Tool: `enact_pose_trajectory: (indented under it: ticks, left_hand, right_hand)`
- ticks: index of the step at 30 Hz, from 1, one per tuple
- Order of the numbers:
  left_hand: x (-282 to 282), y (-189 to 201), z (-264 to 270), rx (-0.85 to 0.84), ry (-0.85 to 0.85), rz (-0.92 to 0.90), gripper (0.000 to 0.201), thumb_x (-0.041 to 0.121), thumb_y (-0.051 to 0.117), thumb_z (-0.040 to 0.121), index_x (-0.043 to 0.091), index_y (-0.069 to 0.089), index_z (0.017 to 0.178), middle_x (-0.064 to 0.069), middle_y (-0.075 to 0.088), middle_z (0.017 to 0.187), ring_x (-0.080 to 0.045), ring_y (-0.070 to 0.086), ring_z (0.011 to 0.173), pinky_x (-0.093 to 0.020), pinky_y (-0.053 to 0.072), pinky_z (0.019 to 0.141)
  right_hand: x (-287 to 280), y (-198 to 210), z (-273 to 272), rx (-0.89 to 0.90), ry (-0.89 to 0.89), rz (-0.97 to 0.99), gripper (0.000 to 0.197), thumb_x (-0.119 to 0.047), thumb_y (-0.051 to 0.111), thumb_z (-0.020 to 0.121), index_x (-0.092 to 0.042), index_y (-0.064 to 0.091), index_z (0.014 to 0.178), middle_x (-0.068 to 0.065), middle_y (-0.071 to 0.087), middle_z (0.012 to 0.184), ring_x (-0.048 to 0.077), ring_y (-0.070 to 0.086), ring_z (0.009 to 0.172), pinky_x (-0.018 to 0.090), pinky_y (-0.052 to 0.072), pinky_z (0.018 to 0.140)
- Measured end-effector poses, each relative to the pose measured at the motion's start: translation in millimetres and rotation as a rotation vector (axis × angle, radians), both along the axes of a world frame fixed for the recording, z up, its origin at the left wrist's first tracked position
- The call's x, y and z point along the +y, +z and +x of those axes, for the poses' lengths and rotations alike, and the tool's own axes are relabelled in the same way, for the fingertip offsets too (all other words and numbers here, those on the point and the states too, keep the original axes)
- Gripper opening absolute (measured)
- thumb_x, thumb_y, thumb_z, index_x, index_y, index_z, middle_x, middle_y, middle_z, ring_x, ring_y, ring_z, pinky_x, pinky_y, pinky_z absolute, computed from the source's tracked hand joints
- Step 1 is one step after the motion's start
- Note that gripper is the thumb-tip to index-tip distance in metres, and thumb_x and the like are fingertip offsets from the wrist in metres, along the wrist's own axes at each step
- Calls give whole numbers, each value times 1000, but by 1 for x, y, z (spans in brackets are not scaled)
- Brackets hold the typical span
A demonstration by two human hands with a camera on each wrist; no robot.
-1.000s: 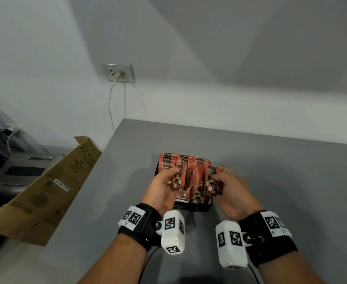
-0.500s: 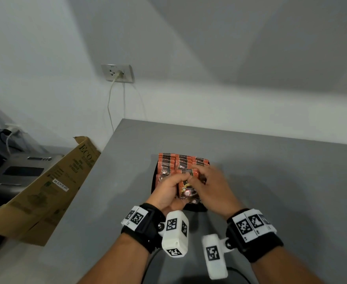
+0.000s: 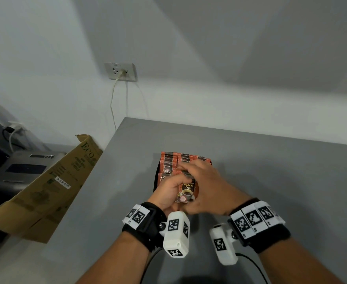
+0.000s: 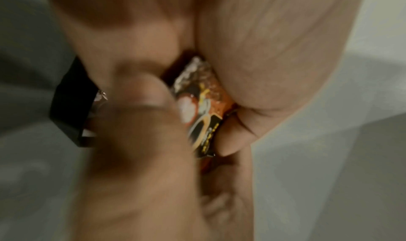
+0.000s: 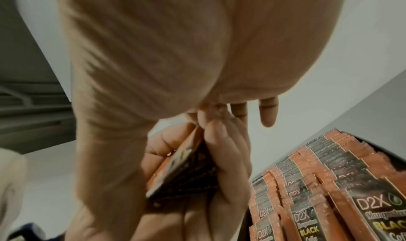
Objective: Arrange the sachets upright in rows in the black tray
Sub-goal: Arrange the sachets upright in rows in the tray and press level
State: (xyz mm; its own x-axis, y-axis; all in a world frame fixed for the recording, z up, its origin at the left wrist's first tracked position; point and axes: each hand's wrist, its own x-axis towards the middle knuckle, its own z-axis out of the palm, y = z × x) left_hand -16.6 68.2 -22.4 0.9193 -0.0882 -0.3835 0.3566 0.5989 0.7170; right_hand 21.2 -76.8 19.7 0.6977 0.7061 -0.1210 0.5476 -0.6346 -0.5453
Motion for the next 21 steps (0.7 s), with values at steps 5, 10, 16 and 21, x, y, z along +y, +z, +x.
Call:
enact_pose_trajectory:
  ticks: [5,10,16,21]
  left_hand:
    - [0,1,-3,-22,-22,-89,43,8,68,62,4,69,105,-20,68,97,-30,68,87,-42,50,81]
    - [1,3,-3,-7,-36,-36,62,9,72,57,2,58,117,-20,65,94,-28,67,81,-37,54,71]
    - [0,2,-1,-10,39,29,41,-6,56,77,2,57,117,-19,67,85,-27,68,73,-33,55,60]
    - [7,5,2,-96,80,90,67,-21,58,76,16,55,132,-24,71,101,-32,70,82,-40,59,68]
  right_hand:
    - [0,-4,3,-54,23,30,96,-39,81,67,-33,33,150,-14,36,144,7,29,135,39,27,119]
    - [2,-6,3,-3,22,88,91,-41,82,66,-33,38,146,-15,39,141,6,33,132,36,31,117]
    - [3,-7,2,63,4,112,93,-46,82,66,-39,35,145,-18,38,144,4,32,136,33,30,117]
    - [-6,5,15,146,-331,411,41,-35,71,87,-35,59,127,-12,61,112,3,62,97,26,52,84]
